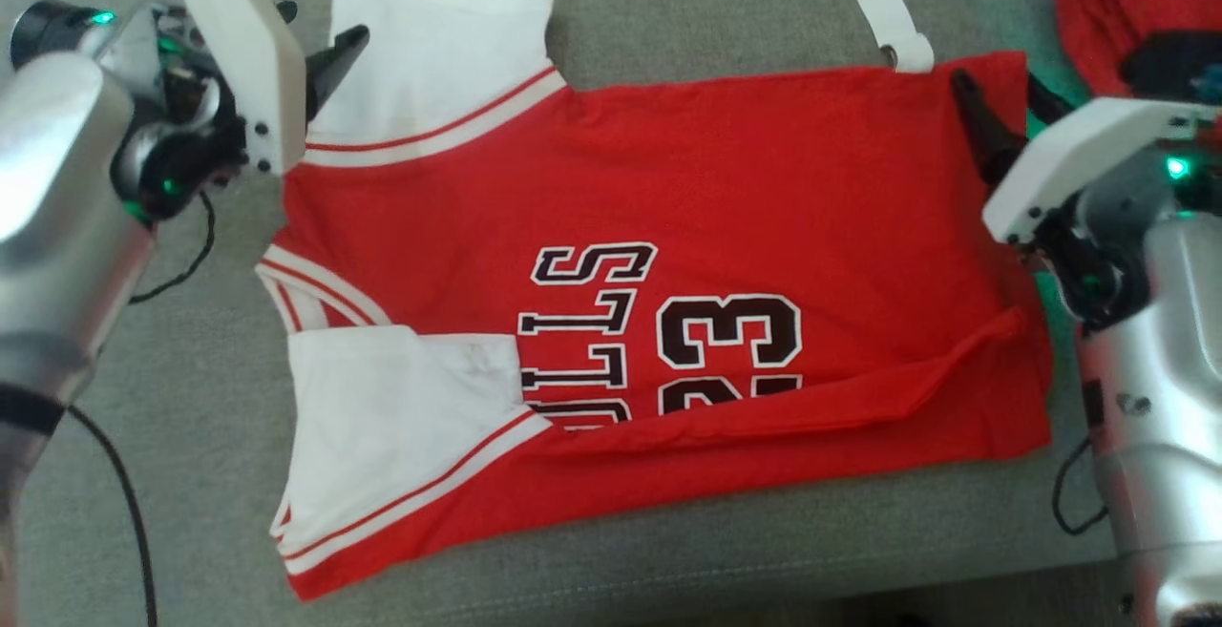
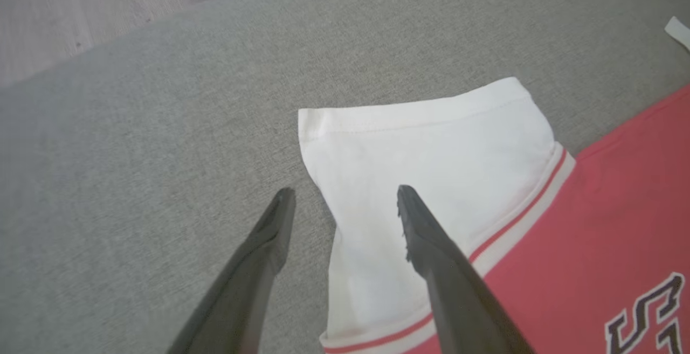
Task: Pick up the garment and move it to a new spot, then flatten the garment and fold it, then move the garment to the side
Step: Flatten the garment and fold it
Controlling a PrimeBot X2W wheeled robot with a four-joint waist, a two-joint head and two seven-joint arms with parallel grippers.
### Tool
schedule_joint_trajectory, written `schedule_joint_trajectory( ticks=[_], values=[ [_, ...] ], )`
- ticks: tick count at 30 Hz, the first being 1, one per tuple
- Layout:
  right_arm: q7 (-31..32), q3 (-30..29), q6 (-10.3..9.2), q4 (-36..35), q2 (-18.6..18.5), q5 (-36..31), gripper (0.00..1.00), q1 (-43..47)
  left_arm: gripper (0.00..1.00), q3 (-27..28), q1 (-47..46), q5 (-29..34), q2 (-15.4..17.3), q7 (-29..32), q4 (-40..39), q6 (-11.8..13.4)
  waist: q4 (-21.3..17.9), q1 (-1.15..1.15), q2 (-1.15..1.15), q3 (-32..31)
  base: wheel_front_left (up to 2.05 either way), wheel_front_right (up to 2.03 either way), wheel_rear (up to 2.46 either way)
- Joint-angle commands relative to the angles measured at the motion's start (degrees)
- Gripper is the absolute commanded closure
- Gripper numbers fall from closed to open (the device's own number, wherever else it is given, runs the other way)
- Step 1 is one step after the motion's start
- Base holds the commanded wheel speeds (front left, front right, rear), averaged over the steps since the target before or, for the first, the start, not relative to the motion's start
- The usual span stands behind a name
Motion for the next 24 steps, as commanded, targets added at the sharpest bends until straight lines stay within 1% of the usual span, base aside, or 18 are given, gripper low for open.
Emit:
schedule_joint_trajectory(
  ticks=[1, 4, 7, 13, 15, 16, 17, 18, 19, 20, 21, 24],
  values=[
    [0.0, 1.5, 0.39, -1.4, -0.7, 0.1, 0.00, -1.8, 0.00, 2.3, -4.1, -0.3, 1.6, 0.5, 0.4, -0.4, -0.7, -0.01, 0.00, 1.1, 0.00, 0.00, 0.00],
    [-0.6, 3.5, 0.39, 0.1, -0.5, 0.6, 0.00, -3.6, 0.00, 1.4, -6.1, -0.7, 0.7, 1.2, 4.6, -1.5, -1.5, -0.01, 0.00, 2.2, 0.00, 0.00, 0.00],
    [-1.1, 5.6, 0.39, 1.3, -0.5, 1.2, 0.00, -4.9, 0.00, 1.2, -7.8, -1.9, 0.0, 1.3, 8.0, -2.0, -2.5, -0.01, 0.00, 3.1, 0.00, 0.00, 0.00],
    [-1.4, 10.0, 0.39, 2.8, -0.3, 3.0, 0.00, -6.9, 0.00, 0.3, -11.2, -2.5, -0.2, 0.3, 13.3, -2.3, -4.4, -0.01, 0.00, 4.8, 0.00, 0.00, 0.00],
    [-1.4, 11.4, 0.39, 3.0, -0.3, 3.8, 0.00, -7.1, 0.00, -0.4, -11.7, -3.5, -0.7, 0.8, 13.8, -2.3, -4.7, -0.01, 0.00, 5.2, 0.00, 0.00, 0.00],
    [-1.5, 12.0, 0.39, 3.0, -0.4, 4.2, 0.02, -7.1, 0.02, -0.9, -11.9, -3.7, -0.7, 0.7, 13.8, -2.3, -4.8, -0.01, 0.00, 5.2, 0.00, 0.00, 0.00],
    [-1.5, 12.7, 0.39, 3.2, -0.5, 4.6, 0.10, -7.1, 0.53, -1.5, -12.1, -3.9, -0.6, 0.8, 13.8, -2.4, -4.9, -0.01, 0.00, 5.3, 0.00, 0.00, 0.00],
    [-1.4, 13.3, 0.39, 3.3, -0.7, 5.0, 0.20, -7.1, 1.00, -2.1, -12.2, -4.2, -0.6, 1.1, 14.1, -2.4, -5.0, -0.01, 0.00, 5.3, 0.00, 0.00, 0.00],
    [-1.6, 13.7, 0.39, 3.4, -0.9, 5.3, 0.36, -7.0, 1.00, -2.7, -12.3, -4.5, -0.5, 1.7, 14.4, -2.4, -5.0, -0.01, 0.00, 5.2, 0.00, 0.00, 0.00],
    [-1.7, 14.1, 0.39, 3.5, -1.1, 5.6, 0.55, -7.0, 1.00, -3.2, -12.4, -4.7, -0.5, 2.1, 14.6, -2.4, -4.9, -0.01, 0.00, 5.0, 0.00, 0.00, 0.00],
    [-2.0, 14.4, 0.39, 3.6, -1.3, 5.9, 1.00, -6.9, 1.00, -3.6, -12.6, -4.7, -0.4, 1.9, 14.9, -2.4, -4.8, -0.01, 0.00, 4.8, 0.00, 0.00, 0.00],
    [-4.1, 14.8, 0.39, 3.6, -2.0, 6.6, 1.00, -6.8, 1.00, -4.2, -13.2, -4.5, -0.4, -0.1, 16.1, -2.4, -4.5, -0.01, 0.00, 3.8, 0.00, 0.00, 0.00]
  ],
)
